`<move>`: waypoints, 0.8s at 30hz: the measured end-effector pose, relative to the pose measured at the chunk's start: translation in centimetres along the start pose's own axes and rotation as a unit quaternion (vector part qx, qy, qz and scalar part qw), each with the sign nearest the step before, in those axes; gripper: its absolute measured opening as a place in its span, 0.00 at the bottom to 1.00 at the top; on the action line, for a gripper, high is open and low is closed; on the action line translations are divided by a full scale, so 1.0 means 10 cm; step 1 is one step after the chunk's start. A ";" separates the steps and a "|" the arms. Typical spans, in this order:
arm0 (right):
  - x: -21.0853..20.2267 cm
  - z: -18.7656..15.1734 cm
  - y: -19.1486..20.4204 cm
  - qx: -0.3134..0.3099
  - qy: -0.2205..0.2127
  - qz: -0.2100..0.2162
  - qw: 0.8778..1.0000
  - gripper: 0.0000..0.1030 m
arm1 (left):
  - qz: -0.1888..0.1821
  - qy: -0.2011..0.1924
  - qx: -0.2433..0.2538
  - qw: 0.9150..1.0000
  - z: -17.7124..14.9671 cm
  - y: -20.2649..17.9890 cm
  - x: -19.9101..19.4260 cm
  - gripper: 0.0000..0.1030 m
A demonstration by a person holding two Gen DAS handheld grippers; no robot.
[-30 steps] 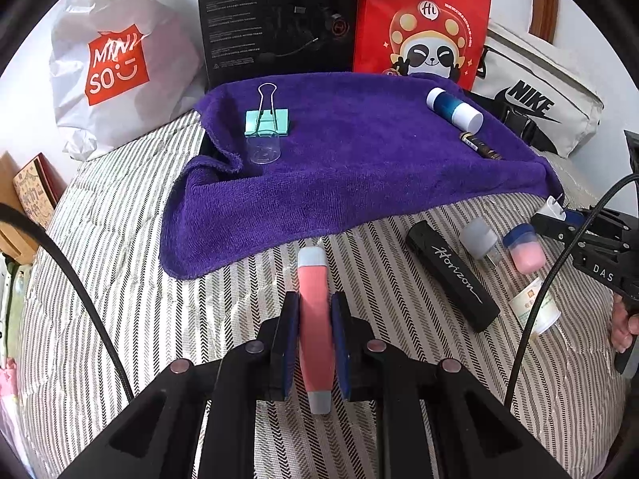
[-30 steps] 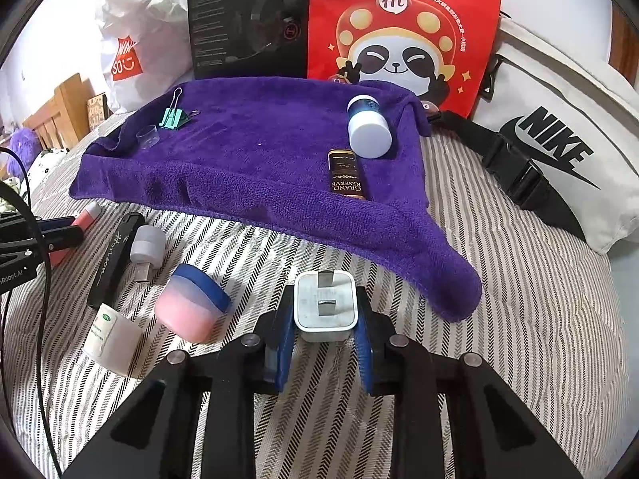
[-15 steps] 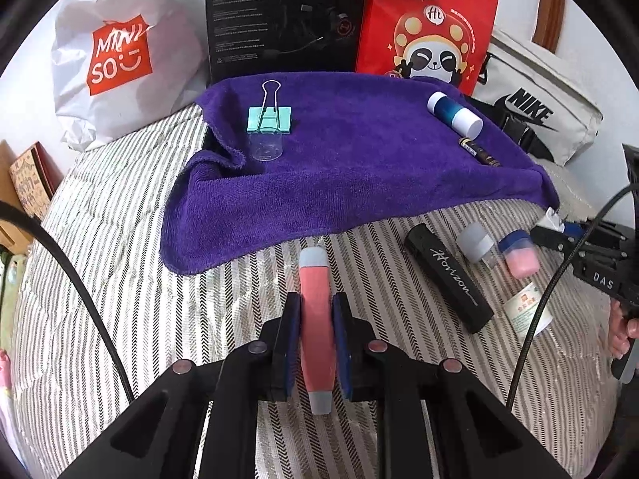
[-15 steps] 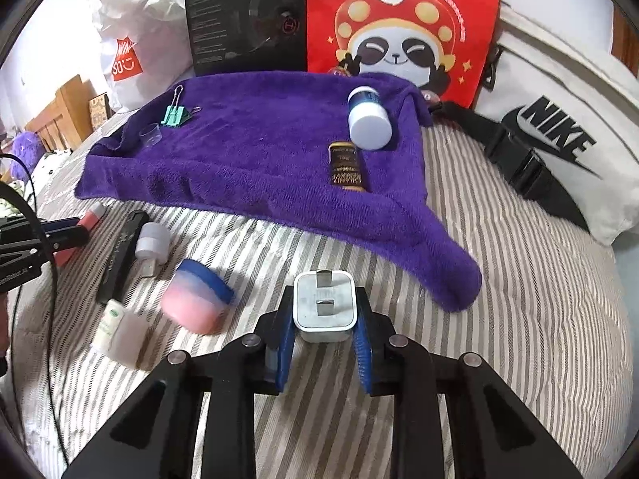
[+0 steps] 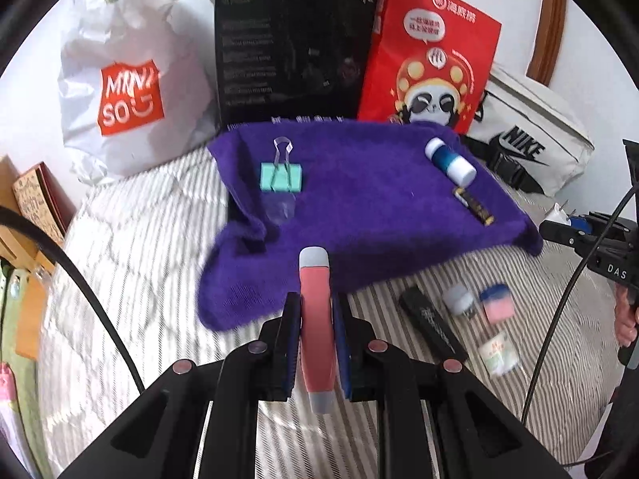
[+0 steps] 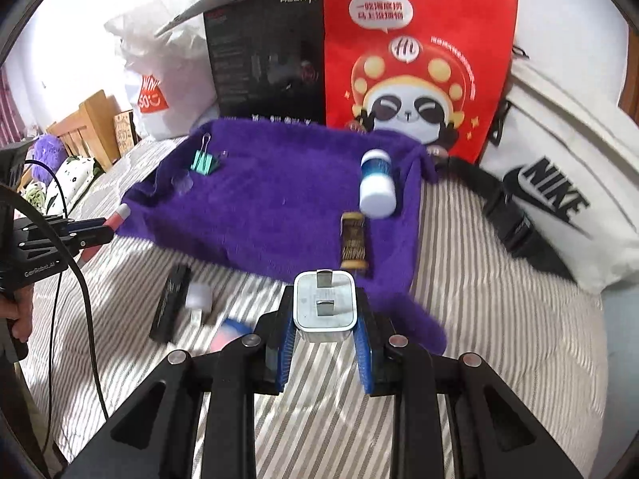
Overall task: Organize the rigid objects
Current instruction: 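Carry pink tube over towel with left gripper while right gripper carries white plug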
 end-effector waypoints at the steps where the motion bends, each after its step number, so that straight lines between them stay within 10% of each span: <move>1: 0.01 0.06 -0.01 -0.002 -0.001 -0.001 1.000 0.26 | 0.001 -0.001 0.001 1.000 0.05 0.01 0.00 0.15; 15: 0.46 1.01 -0.12 -0.007 -0.010 0.009 1.000 0.26 | -0.039 -0.023 0.048 0.998 1.10 -0.07 0.34 0.16; 24: 0.76 1.23 -0.21 0.026 -0.020 0.016 0.999 0.26 | -0.064 -0.007 0.029 0.997 1.21 -0.01 0.82 0.16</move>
Point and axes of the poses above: each gripper's, at about its wrist camera, not at the fingertips, and x roughly the way its jaws point, y to its left, z to its top, the point moved 3 cm from there along x, roughly the way its jaws point, and after that the axes turned 4 degrees about -y, right-handed, at the moved point
